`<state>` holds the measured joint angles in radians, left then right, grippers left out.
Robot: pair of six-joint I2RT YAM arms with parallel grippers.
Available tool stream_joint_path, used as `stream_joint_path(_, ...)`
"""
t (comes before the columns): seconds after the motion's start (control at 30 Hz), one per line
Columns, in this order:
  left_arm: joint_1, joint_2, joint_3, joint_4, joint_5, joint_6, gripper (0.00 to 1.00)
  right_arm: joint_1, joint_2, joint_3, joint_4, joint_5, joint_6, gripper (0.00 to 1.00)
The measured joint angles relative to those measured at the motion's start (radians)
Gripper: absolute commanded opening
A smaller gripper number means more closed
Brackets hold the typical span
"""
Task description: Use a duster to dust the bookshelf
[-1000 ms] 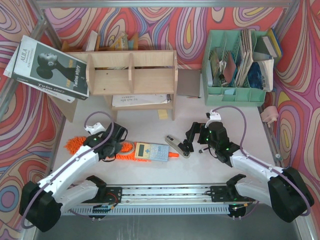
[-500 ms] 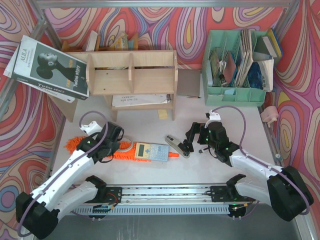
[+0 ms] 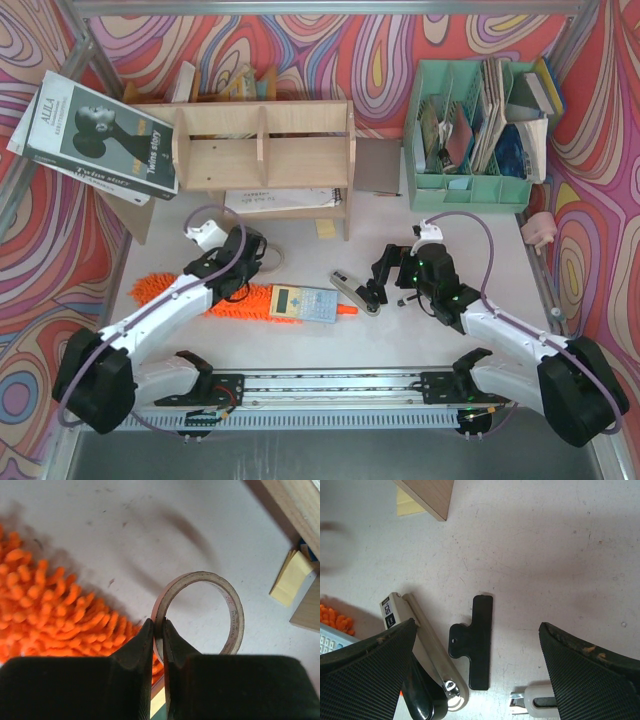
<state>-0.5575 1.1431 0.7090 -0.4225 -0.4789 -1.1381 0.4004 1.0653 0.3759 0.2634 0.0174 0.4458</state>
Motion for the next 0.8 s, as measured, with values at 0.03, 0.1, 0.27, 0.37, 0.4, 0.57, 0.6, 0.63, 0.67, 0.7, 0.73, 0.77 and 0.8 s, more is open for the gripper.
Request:
stream_joint_path(0.03, 0.0, 0.018, 0.0, 0.027, -0.002, 0.006, 0.19, 0.0, -0.001, 0.0, 0.0, 0.0, 0.0, 0.98)
stream_joint_path(0.1, 0.0, 0.056, 0.0, 0.077, -0.005, 0.021, 0.19, 0.0, -0.001, 0.0, 0.0, 0.0, 0.0, 0.98)
stream_joint_path(0.27, 0.0, 0.142, 0.0, 0.175, -0.011, 0.044, 0.2, 0.0, -0.004, 0.0, -0.001, 0.0, 0.0, 0.98)
stream_joint_path(0.37, 0.0, 0.188, 0.0, 0.214, -0.014, 0.051, 0.21, 0.0, -0.006, 0.001, -0.003, 0.0, 0.0, 0.98)
stream_joint_path(0.4, 0.0, 0.203, 0.0, 0.225, -0.015, 0.053, 0.22, 0.0, -0.006, 0.003, -0.007, -0.002, 0.0, 0.98)
stream_joint_path(0.57, 0.0, 0.263, 0.001, 0.268, -0.015, 0.066, 0.27, 0.0, -0.016, 0.011, -0.023, -0.025, -0.001, 0.97)
stream_joint_path(0.6, 0.0, 0.271, 0.002, 0.274, -0.015, 0.067, 0.28, 0.0, -0.019, 0.013, -0.027, -0.03, -0.001, 0.97)
stream_joint_path(0.63, 0.0, 0.277, 0.002, 0.279, -0.015, 0.069, 0.3, 0.001, -0.023, 0.018, -0.032, -0.036, -0.002, 0.97)
stream_joint_path(0.67, 0.0, 0.28, 0.002, 0.284, -0.015, 0.07, 0.32, 0.002, -0.024, 0.024, -0.035, -0.042, -0.004, 0.98)
stream_joint_path(0.7, 0.0, 0.282, 0.002, 0.289, -0.015, 0.072, 0.34, 0.004, -0.026, 0.031, -0.04, -0.047, -0.005, 0.98)
stream_joint_path(0.73, 0.0, 0.283, 0.002, 0.294, -0.015, 0.073, 0.38, 0.007, -0.027, 0.038, -0.044, -0.053, -0.007, 0.98)
stream_joint_path(0.77, 0.0, 0.282, 0.002, 0.298, -0.015, 0.076, 0.42, 0.011, -0.029, 0.043, -0.046, -0.058, -0.01, 0.98)
stream_joint_path(0.8, 0.0, 0.282, 0.002, 0.301, -0.014, 0.08, 0.44, 0.017, -0.03, 0.05, -0.047, -0.062, -0.014, 0.98)
